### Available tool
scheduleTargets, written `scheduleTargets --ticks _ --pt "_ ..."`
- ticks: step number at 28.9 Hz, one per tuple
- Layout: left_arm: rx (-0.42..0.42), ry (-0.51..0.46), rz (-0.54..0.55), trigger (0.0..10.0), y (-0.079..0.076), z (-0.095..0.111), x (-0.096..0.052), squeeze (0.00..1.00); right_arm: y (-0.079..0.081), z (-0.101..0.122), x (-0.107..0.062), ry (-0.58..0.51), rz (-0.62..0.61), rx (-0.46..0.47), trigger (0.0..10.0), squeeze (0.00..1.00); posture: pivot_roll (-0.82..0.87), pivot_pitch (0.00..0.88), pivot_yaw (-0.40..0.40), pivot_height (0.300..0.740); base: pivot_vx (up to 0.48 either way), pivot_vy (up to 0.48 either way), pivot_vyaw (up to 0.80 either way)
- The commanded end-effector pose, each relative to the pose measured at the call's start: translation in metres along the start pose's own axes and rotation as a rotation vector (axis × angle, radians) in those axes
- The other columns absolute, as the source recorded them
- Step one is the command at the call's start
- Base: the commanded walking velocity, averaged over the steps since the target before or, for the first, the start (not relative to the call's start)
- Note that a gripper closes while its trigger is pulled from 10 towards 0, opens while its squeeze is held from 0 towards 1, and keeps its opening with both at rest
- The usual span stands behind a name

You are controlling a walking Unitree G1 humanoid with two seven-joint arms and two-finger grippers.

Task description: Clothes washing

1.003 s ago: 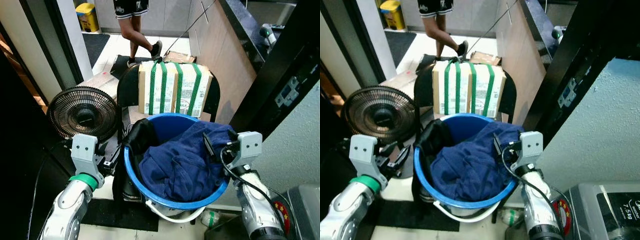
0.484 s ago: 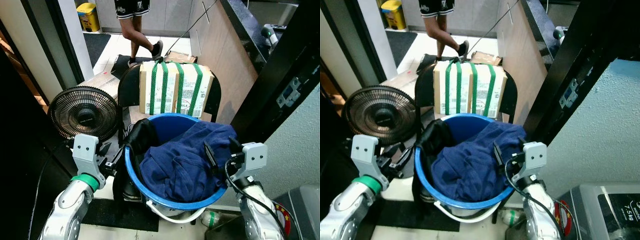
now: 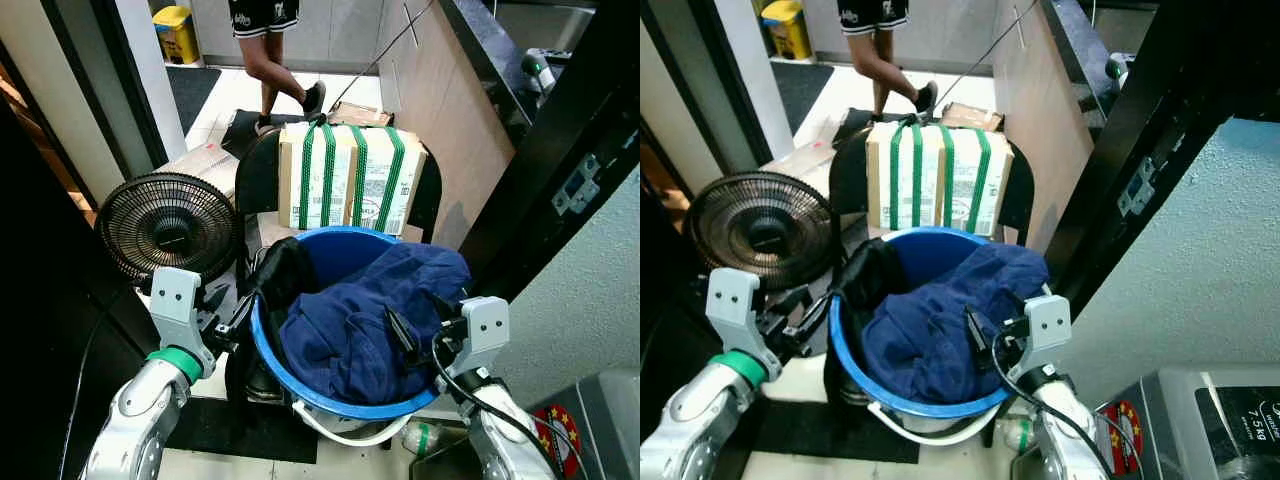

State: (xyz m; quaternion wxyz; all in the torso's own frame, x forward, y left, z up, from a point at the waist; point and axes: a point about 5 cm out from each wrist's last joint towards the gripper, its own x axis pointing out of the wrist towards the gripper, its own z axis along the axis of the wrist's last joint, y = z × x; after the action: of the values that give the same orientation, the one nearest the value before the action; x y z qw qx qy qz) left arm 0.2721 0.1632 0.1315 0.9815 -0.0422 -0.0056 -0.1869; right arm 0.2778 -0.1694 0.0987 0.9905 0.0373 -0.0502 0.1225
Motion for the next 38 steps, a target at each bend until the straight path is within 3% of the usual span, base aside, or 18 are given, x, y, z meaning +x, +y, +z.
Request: scheduleTargets --ticks 1,5,10,13,16,21,26,30,31,32,33,34,38 --pt "-0.012 0.017 -0.006 10.0 -0.002 -0.004 -0.002 0.0 -0.005 0.001 -0.002 -0.008 -0.038 -0.002 10.0 0.0 0.06 0.091 0.039 0.74 0.0 0.0 0.0" --pt "-0.015 0.021 -0.017 10.0 -0.003 -0.003 -0.001 0.0 -0.047 0.009 0.006 -0.044 -0.281 0.092 10.0 0.0 0.06 0.102 0.055 0.74 0.0 0.0 0.0" --pt "-0.016 0.024 -0.024 10.0 -0.003 -0.003 -0.001 0.0 -0.057 0.007 0.007 -0.017 -0.308 0.086 10.0 0.0 0.06 0.104 0.06 0.74 0.0 0.0 0.0" --pt "-0.016 0.024 -0.024 10.0 -0.003 -0.003 -0.001 0.0 -0.057 0.007 0.007 -0.017 -0.308 0.086 10.0 0.0 0.06 0.104 0.06 0.74 0.0 0.0 0.0" --pt "-0.019 0.032 -0.047 10.0 -0.006 -0.003 0.001 0.0 -0.061 -0.002 0.012 0.071 -0.236 0.041 10.0 0.0 0.05 0.112 0.072 0.74 0.0 0.0 0.0" --pt "-0.021 0.037 -0.056 10.0 -0.007 -0.003 0.0 0.0 -0.05 -0.006 0.009 0.111 -0.142 0.047 10.0 0.0 0.05 0.119 0.076 0.74 0.0 0.0 0.0" --pt "-0.023 0.039 -0.059 10.0 -0.007 -0.004 0.0 0.0 -0.046 -0.007 0.009 0.11 -0.127 0.058 10.0 0.0 0.05 0.119 0.076 0.74 0.0 0.0 0.0" --pt "-0.024 0.04 -0.063 10.0 -0.007 -0.003 0.001 0.0 -0.039 0.0 0.02 0.066 -0.116 0.079 10.0 0.0 0.05 0.128 0.083 0.74 0.0 0.0 0.0" --pt "-0.024 0.04 -0.062 10.0 -0.007 -0.003 0.001 0.0 -0.036 0.002 0.022 0.054 -0.105 0.084 9.0 0.0 0.05 0.128 0.083 0.74 0.0 0.0 0.0" --pt "-0.025 0.04 -0.061 10.0 -0.007 -0.003 0.001 0.0 -0.035 0.004 0.024 0.044 -0.098 0.089 3.9 0.0 0.05 0.128 0.083 0.74 0.0 0.0 0.0" --pt "-0.025 0.041 -0.06 10.0 -0.007 -0.003 0.001 0.0 -0.034 0.004 0.025 0.038 -0.092 0.091 3.9 0.0 0.05 0.128 0.083 0.74 0.0 0.0 0.0" --pt "-0.026 0.041 -0.059 10.0 -0.007 -0.003 0.001 0.0 -0.034 0.004 0.025 0.036 -0.089 0.092 0.4 0.0 0.05 0.128 0.083 0.74 0.0 0.0 0.0" --pt "-0.029 0.041 -0.057 10.0 -0.007 -0.003 0.0 0.0 -0.033 0.004 0.025 0.035 -0.079 0.096 0.0 0.0 0.05 0.131 0.076 0.74 0.0 0.0 0.0"
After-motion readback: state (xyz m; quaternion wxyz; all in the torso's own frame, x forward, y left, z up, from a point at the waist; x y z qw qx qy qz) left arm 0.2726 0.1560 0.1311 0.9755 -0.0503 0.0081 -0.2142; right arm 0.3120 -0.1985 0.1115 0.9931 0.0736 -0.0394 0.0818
